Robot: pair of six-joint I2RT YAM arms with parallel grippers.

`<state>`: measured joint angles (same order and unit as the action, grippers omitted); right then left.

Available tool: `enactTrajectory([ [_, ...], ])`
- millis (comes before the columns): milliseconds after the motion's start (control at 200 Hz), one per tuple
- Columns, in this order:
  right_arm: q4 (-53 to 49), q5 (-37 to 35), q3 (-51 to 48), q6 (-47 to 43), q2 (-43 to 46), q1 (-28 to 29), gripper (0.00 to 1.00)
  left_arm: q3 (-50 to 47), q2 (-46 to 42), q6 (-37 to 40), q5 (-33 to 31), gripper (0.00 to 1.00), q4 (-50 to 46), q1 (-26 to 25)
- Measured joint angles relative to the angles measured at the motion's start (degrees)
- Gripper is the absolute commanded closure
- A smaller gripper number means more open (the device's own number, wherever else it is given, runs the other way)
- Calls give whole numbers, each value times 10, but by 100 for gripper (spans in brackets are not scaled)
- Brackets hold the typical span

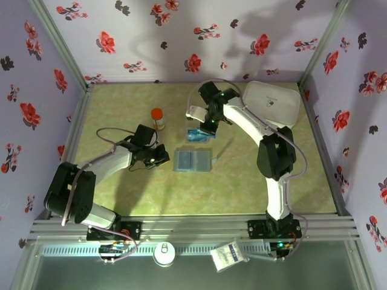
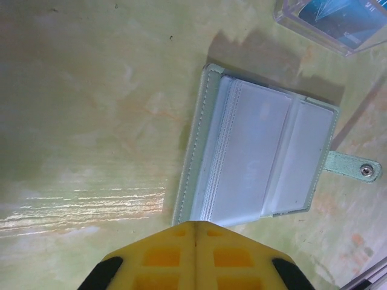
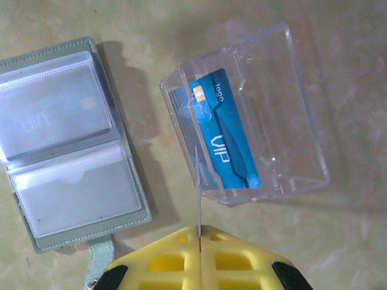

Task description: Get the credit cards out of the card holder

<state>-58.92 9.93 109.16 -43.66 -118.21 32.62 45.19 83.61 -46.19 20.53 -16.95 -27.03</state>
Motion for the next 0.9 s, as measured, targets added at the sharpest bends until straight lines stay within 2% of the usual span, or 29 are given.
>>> enactTrajectory([
  [135, -33, 10, 76, -34, -50, 0, 100, -7, -7, -2, 0, 94, 0, 0],
  [425, -67, 24, 176, -74, -120, 0, 100, -15, -26, -2, -5, 94, -9, 0],
  [900, -70, 43, 189, -93, -169, 4, 100, -23, -37, -4, -11, 94, -17, 0],
])
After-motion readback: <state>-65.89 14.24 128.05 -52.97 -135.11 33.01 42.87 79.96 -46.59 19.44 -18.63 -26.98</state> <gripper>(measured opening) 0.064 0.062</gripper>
